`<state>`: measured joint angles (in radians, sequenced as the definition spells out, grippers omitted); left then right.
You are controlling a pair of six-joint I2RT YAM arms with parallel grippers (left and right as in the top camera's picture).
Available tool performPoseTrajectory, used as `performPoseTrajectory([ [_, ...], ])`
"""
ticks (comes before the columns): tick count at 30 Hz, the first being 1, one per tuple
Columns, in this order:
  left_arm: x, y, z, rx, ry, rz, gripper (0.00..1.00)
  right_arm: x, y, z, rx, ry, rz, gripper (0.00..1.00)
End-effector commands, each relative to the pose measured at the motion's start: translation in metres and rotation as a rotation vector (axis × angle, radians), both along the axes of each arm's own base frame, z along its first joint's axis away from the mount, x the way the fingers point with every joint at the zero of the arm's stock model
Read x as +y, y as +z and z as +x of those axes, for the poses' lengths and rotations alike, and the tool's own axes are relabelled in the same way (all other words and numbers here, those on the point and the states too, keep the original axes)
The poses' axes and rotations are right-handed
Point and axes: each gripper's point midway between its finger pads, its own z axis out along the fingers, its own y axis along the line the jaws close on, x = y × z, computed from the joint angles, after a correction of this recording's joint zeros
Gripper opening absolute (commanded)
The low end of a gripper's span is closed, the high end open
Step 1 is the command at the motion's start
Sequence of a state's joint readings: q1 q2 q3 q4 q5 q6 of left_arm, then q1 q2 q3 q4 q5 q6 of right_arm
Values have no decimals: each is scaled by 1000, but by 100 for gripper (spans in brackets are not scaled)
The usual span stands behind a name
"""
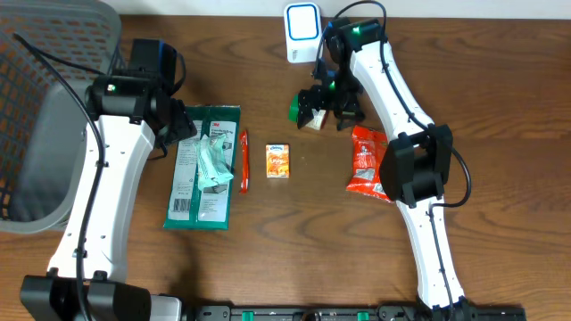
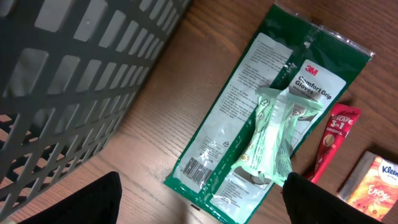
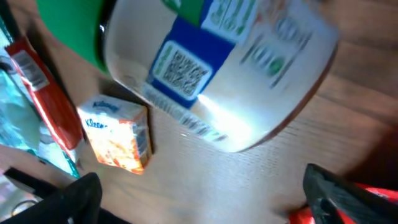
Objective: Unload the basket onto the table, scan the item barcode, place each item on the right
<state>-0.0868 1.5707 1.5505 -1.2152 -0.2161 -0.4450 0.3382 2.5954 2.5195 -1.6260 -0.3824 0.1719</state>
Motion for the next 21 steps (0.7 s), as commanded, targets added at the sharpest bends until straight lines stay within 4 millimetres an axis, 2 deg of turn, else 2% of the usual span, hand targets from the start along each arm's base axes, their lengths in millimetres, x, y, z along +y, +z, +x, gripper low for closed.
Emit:
performPoseTrajectory([
  [1,4,0,-1,1,13,15,83,-4,17,2,-86,63,-54,99],
  [4,4,0,-1,1,13,15,83,-7,57,17,-279,169,-82,99],
  [6,4,0,-1,1,13,15,83,-2,81,21,-379,232,-74,99],
  [9,4,0,-1,1,13,15,83,8,91,26,-465,303,-97,99],
  [14,4,0,-1,1,13,15,83,27,78,43,-577,380,-223,99],
  [21,4,0,-1,1,13,15,83,50,29,58,-570,403,-211,99],
])
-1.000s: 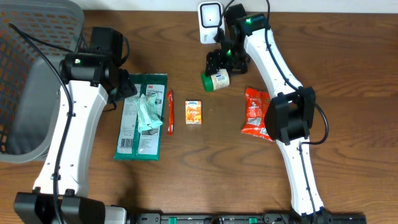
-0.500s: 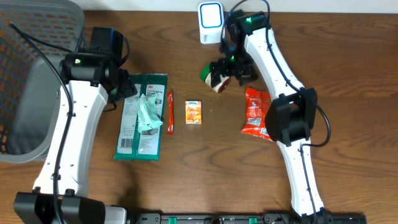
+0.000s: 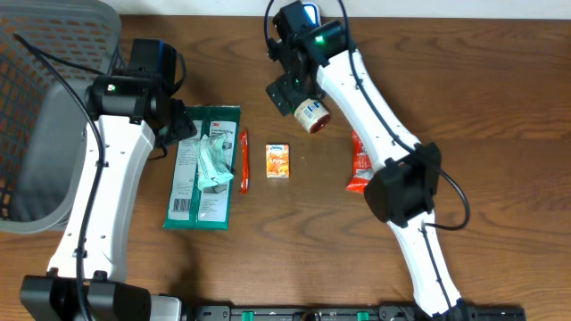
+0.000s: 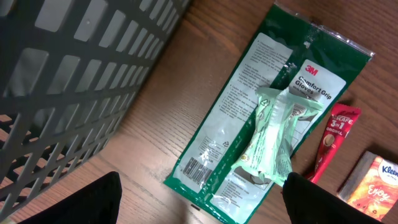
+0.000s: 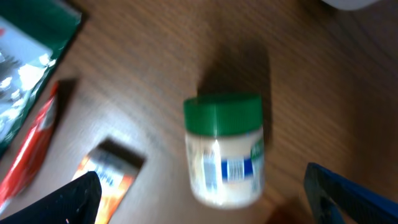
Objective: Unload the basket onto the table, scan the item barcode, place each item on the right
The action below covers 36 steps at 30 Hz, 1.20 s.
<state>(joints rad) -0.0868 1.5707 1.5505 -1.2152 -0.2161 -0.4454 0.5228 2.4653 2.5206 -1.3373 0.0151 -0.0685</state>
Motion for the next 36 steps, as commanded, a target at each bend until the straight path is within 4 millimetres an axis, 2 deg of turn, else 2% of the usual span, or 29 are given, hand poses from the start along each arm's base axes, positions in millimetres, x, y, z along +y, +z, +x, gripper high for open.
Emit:
performPoseTrajectory([
  [1,4,0,-1,1,13,15,83,0,-32,9,17,7,-29,99],
  [11,4,0,-1,1,13,15,83,2,-90,22,38,88,-77,96],
  [19,4,0,-1,1,13,15,83,-7,-95,10,93,88,-105,71],
  [24,4,0,-1,1,13,15,83,-12,-89,0,127,85,-119,64],
  [29,4,0,-1,1,13,15,83,-18,-67,-19,177,25,-120,61],
  [31,4,0,-1,1,13,15,83,-23,-56,-30,209,-19,-123,61],
  [34,4,0,-1,1,13,15,83,-29,-49,-41,249,-61,-134,60],
  [36,4,0,-1,1,13,15,83,-33,-45,-56,306,-80,-143,60],
])
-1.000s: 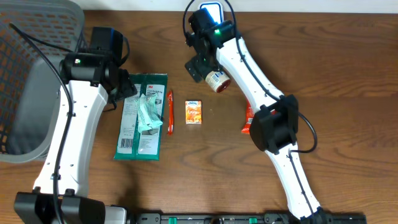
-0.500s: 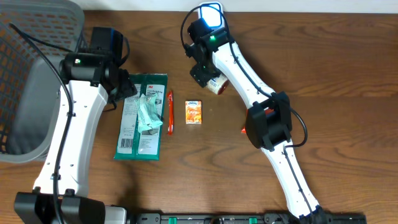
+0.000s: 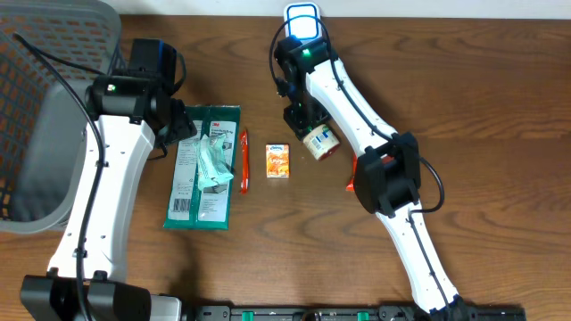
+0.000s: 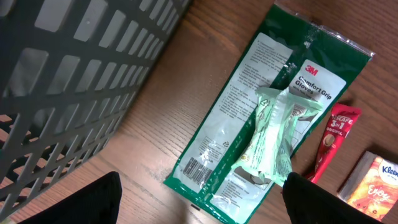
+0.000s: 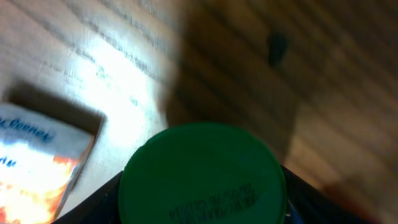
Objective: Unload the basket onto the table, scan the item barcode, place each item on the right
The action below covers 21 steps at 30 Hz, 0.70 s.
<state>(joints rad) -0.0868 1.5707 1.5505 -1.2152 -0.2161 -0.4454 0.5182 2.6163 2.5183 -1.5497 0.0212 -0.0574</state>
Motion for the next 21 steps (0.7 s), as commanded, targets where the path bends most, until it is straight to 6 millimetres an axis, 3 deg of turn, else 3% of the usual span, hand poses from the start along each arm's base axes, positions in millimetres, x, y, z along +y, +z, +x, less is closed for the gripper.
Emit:
performPoseTrajectory([
  [1,4,0,-1,1,13,15,83,-1,36,-14,14,-71,39,59],
  [8,4,0,-1,1,13,15,83,-2,41,-35,95,-104,29,56],
  [21,4,0,-1,1,13,15,83,23,95,-54,-2,-122,86,56],
])
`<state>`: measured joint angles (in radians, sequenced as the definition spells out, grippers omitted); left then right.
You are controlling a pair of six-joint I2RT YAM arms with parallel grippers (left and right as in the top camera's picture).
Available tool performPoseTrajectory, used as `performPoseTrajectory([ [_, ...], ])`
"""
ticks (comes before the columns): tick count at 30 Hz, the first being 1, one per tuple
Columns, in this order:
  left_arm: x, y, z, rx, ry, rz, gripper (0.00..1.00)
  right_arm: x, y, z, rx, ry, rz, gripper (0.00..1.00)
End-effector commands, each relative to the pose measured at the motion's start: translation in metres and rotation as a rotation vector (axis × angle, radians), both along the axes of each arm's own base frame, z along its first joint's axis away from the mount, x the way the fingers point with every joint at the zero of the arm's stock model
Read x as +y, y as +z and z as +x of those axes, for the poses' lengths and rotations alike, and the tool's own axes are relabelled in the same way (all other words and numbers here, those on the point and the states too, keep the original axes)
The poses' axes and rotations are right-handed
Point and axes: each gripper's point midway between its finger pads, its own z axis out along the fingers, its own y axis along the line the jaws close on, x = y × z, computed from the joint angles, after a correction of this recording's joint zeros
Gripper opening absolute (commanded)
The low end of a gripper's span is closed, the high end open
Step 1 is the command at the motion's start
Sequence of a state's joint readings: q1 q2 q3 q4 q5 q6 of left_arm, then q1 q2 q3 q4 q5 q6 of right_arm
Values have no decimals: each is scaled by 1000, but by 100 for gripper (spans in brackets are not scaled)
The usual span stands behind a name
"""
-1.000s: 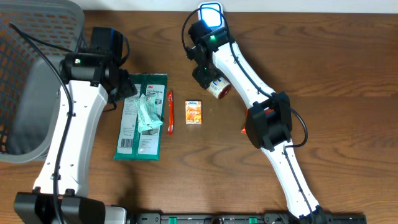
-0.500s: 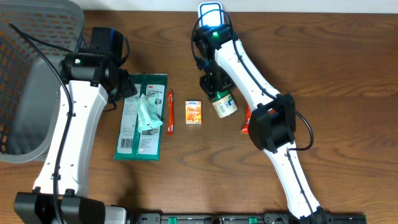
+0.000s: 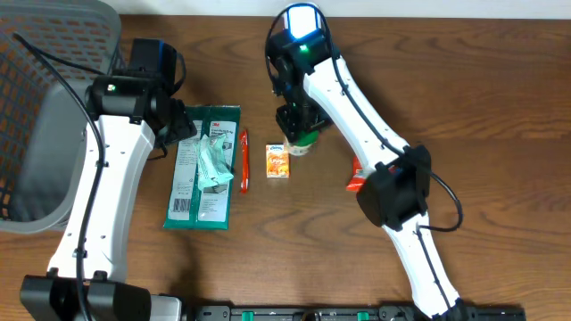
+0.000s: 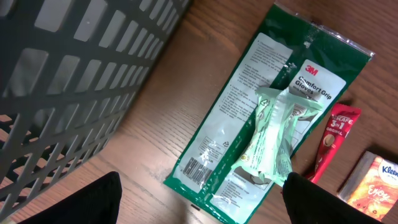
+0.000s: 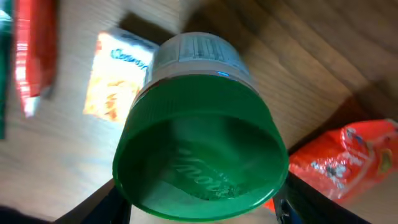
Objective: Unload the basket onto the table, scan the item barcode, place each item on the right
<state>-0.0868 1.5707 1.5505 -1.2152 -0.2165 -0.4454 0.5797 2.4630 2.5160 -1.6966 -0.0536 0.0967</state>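
Note:
A jar with a green lid (image 5: 200,149) and a barcode label (image 5: 196,48) fills the right wrist view. My right gripper (image 5: 200,205) is shut on the lid, with a dark finger on each side. Overhead, the jar (image 3: 304,141) shows just below the right gripper (image 3: 297,123), beside the orange tissue box (image 3: 278,160). The white scanner (image 3: 300,20) stands at the table's far edge. My left gripper (image 4: 199,208) hangs open over the table by the green 3M pack (image 4: 273,118), holding nothing.
A grey mesh basket (image 3: 45,107) takes up the left side. The green pack (image 3: 205,165) carries a pale green pouch, and a red sachet (image 3: 243,160) lies beside it. A red snack bag (image 5: 339,158) lies to the right of the jar.
The jar lay tilted to the right of the tissue box with my right gripper over its lid. Now it sits a little further left, with the gripper shut on the lid. The left arm is unchanged.
First the jar was close under my right gripper near the scanner. Then it lay on its side on the table, with the gripper apart from it. Later the gripper was over the lid, and now it grips the lid. The left arm stayed still throughout.

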Motion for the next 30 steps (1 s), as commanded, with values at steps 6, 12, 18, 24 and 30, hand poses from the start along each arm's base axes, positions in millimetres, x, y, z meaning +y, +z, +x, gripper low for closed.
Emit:
performPoseTrajectory([
  [6,4,0,-1,1,12,15,83,-6,10,-23,30,-19,-25,56],
  [12,4,0,-1,1,12,15,83,-17,-2,-27,51,-15,-88,57],
  [18,4,0,-1,1,12,15,83,-18,-2,-26,47,-14,-95,71],
  [24,4,0,-1,1,12,15,83,-19,-2,-26,47,-14,-94,99],
  [30,4,0,-1,1,12,15,83,-22,33,-24,-3,-89,-18,99],
])
